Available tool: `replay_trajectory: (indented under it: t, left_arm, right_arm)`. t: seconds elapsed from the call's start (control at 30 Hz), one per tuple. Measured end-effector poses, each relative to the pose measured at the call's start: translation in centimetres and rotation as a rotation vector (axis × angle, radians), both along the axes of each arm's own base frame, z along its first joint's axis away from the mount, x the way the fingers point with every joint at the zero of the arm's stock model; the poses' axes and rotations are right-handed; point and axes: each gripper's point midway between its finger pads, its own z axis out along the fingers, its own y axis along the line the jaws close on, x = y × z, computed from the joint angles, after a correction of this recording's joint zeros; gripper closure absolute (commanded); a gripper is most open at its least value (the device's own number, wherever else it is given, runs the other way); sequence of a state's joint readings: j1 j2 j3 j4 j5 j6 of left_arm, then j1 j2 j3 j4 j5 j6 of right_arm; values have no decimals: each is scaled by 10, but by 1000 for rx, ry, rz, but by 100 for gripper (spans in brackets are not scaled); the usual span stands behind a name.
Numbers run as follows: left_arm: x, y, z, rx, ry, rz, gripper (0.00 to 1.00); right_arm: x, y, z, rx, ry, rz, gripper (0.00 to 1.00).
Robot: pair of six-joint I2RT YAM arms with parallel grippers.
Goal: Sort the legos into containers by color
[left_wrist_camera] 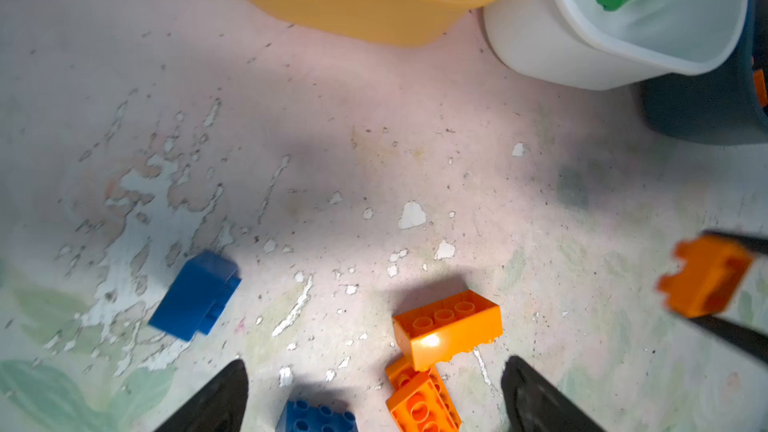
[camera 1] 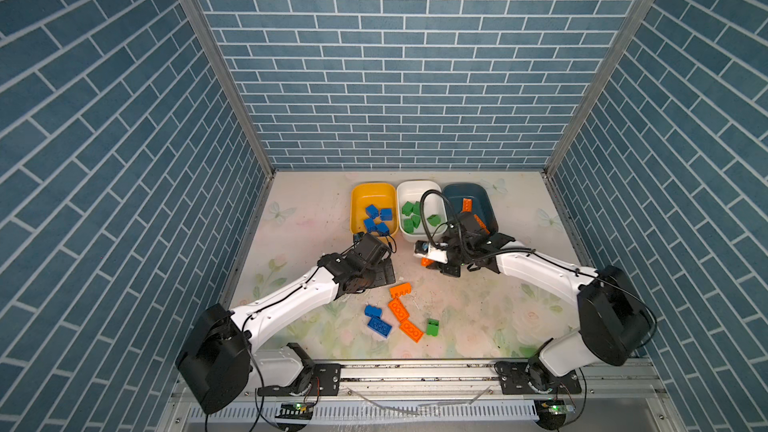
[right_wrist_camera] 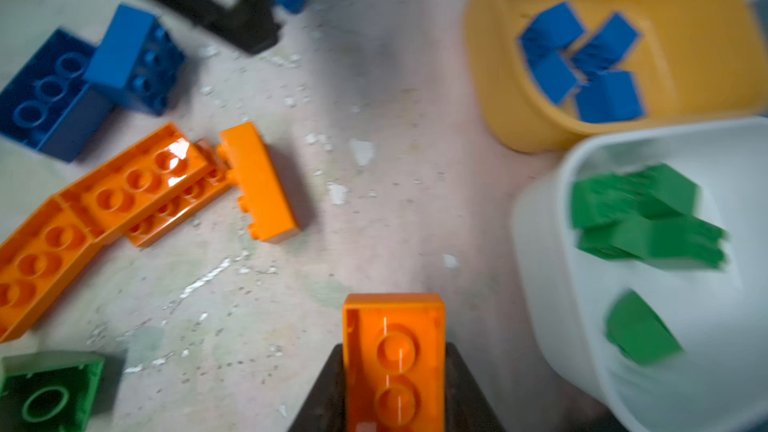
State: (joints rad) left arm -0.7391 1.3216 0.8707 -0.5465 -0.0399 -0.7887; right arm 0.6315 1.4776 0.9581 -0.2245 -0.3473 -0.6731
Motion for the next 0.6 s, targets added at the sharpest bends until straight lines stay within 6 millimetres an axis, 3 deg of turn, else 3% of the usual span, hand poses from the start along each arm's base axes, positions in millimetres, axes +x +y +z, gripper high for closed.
replay_trajectory:
  t: [0.13,0.23,0.43,0.6]
  left_arm:
    - [7,-24,7,34,-27,-176,6]
    - [7,-37,8,62,-38,-290,6]
    - [-7,-40,-6,115,6,-461,9]
    - [-13,-36,-17,173,52,-533,14]
  right_arm:
    - [45,-29,29,133,-25,-262,69]
    - [75,-58,33,184,-5,-490,65]
    - [111,-110,9,186,100,-843,61]
    - [132,-136,-12,155,172,-1040,57]
